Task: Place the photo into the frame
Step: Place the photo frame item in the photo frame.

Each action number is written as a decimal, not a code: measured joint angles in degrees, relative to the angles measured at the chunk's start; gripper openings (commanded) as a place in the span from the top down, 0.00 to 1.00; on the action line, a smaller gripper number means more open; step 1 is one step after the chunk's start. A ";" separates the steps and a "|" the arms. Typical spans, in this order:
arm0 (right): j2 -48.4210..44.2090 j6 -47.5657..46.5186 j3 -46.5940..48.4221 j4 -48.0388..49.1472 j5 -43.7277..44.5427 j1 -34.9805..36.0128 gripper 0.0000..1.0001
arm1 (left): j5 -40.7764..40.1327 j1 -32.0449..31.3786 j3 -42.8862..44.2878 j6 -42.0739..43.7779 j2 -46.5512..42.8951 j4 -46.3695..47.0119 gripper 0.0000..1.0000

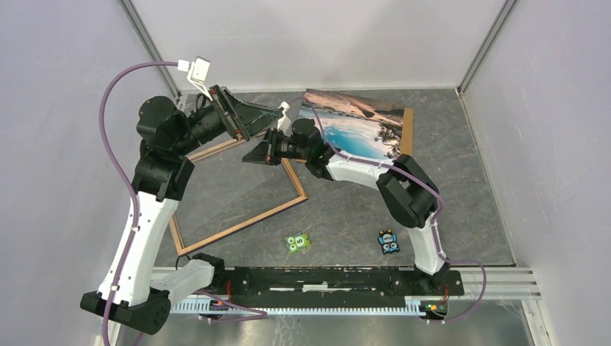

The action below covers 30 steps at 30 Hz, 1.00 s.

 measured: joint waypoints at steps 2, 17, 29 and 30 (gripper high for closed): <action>0.57 -0.02 -1.95 0.24 0.44 -0.42 1.00 | -0.04 -0.70 -0.76 0.07 0.07 0.02 0.00; 5.97 -4.59 -3.58 -4.92 -1.97 -5.60 1.00 | -3.32 -5.27 -9.77 7.32 3.85 0.42 0.00; 8.11 -6.93 -1.03 -7.61 -4.96 -6.23 1.00 | -3.15 -5.31 -12.35 9.20 4.15 0.57 0.00; 8.11 -6.93 -1.03 -7.61 -5.16 -6.23 1.00 | -3.10 -5.31 -12.37 9.31 4.15 0.55 0.00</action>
